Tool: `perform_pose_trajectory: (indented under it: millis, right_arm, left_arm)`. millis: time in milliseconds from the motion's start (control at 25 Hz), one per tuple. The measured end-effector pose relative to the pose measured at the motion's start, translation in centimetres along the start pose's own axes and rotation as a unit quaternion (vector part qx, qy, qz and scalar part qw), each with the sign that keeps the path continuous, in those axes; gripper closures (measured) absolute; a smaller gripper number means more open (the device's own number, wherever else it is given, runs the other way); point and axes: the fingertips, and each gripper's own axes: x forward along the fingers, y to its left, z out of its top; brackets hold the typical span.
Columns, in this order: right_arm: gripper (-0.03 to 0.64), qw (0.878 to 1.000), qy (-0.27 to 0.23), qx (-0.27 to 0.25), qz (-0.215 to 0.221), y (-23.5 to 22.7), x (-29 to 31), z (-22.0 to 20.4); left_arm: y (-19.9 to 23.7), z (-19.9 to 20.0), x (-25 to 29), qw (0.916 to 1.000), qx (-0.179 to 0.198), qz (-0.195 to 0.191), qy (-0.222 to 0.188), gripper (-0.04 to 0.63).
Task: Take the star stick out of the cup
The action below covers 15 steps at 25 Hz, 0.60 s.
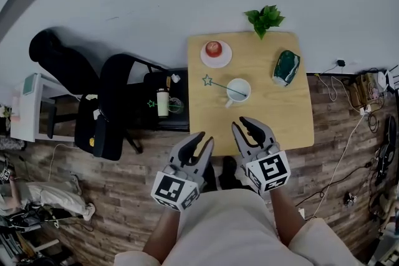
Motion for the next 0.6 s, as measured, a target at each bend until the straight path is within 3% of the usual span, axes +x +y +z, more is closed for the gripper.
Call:
perform_pose_trajectory:
  millis: [600]
  right_arm:
    - [0.537, 0.997, 0.054, -0.038, -0.047, -2.1, 8.7, -1.4]
  left_arm:
    - [7.7, 1.4, 2.0, 0.9998, -0.008, -0.017, 0.009, 0.508]
